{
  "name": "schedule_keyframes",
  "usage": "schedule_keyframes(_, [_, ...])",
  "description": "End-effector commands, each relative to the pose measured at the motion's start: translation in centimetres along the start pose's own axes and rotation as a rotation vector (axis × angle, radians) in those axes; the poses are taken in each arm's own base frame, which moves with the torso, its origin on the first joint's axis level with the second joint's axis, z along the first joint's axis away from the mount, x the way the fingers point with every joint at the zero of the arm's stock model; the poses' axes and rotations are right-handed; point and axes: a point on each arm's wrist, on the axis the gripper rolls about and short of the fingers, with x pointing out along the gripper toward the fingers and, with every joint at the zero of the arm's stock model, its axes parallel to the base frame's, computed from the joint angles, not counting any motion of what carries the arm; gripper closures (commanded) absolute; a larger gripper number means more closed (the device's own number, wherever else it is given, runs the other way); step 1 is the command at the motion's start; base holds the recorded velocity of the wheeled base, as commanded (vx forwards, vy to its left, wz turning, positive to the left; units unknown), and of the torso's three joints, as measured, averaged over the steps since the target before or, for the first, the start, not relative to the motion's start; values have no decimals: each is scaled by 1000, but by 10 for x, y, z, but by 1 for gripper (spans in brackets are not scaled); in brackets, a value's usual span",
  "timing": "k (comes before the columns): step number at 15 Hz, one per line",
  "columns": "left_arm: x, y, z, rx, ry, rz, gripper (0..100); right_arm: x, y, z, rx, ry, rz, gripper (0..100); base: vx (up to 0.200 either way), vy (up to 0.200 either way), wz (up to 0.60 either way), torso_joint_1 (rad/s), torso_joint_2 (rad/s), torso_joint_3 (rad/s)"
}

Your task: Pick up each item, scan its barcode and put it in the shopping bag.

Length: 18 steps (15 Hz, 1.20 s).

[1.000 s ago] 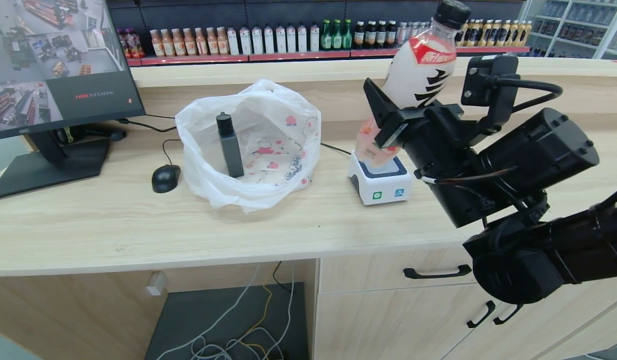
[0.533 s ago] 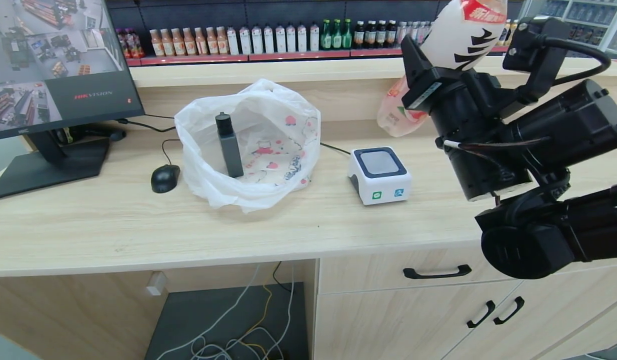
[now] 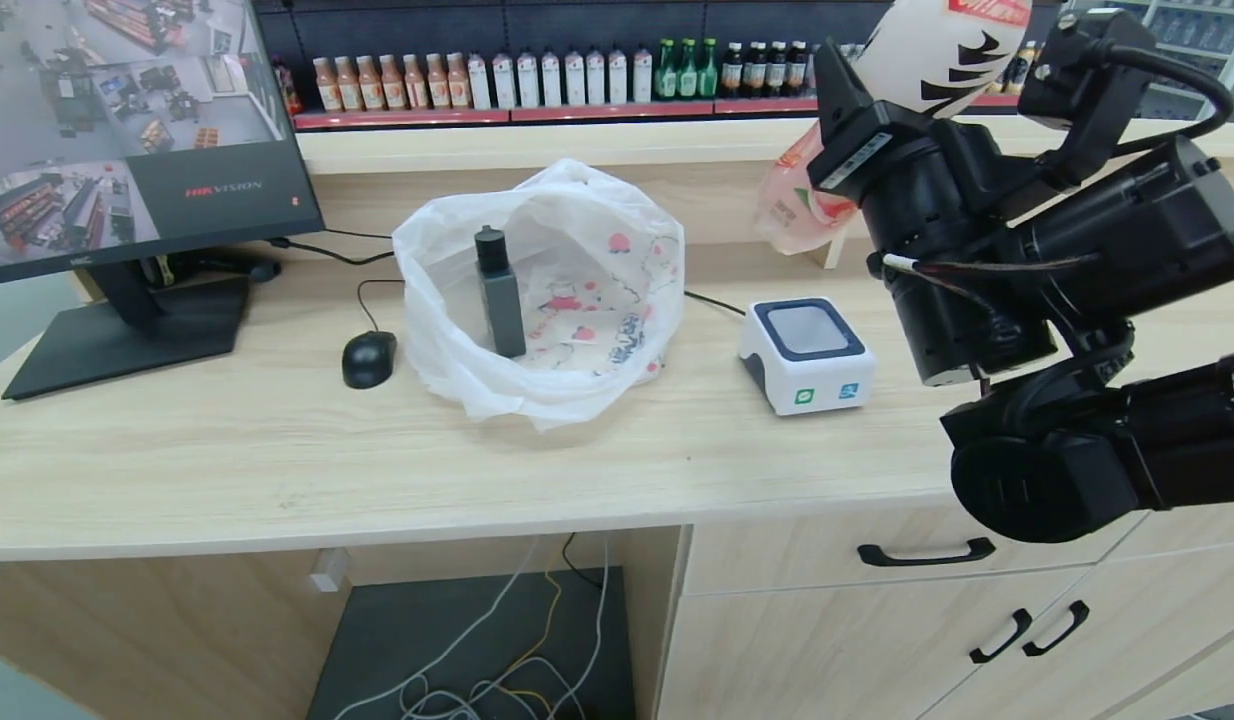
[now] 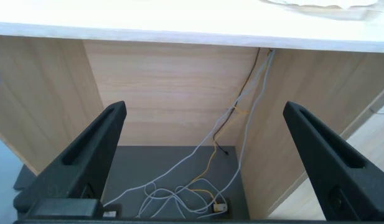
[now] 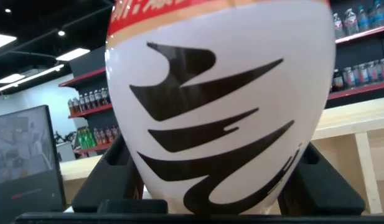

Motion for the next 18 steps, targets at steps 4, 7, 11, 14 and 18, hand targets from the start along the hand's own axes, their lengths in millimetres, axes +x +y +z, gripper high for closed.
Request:
schedule_keyframes(4, [0, 0, 0, 1, -1, 0, 0, -5, -2, 0, -7, 16, -2, 100, 0, 100, 0, -1, 1, 2])
schedule_keyframes(7, [0, 0, 0, 2, -1, 0, 0, -19, -6, 3, -23, 67, 3, 100, 0, 0, 0, 0, 0, 0])
schedule_keyframes(11, [0, 0, 0, 2, -1, 0, 0, -21, -2, -3, -48, 188, 44, 100, 0, 0, 0, 0, 0, 0])
schedule_keyframes(14, [0, 0, 0, 2, -1, 0, 0, -2, 10, -7, -76, 326, 115, 100, 0, 0, 0, 0, 0, 0])
schedule_keyframes(18, [0, 0, 0, 2, -1, 0, 0, 6, 13, -16, -89, 382, 124, 100, 0, 0, 0, 0, 0, 0])
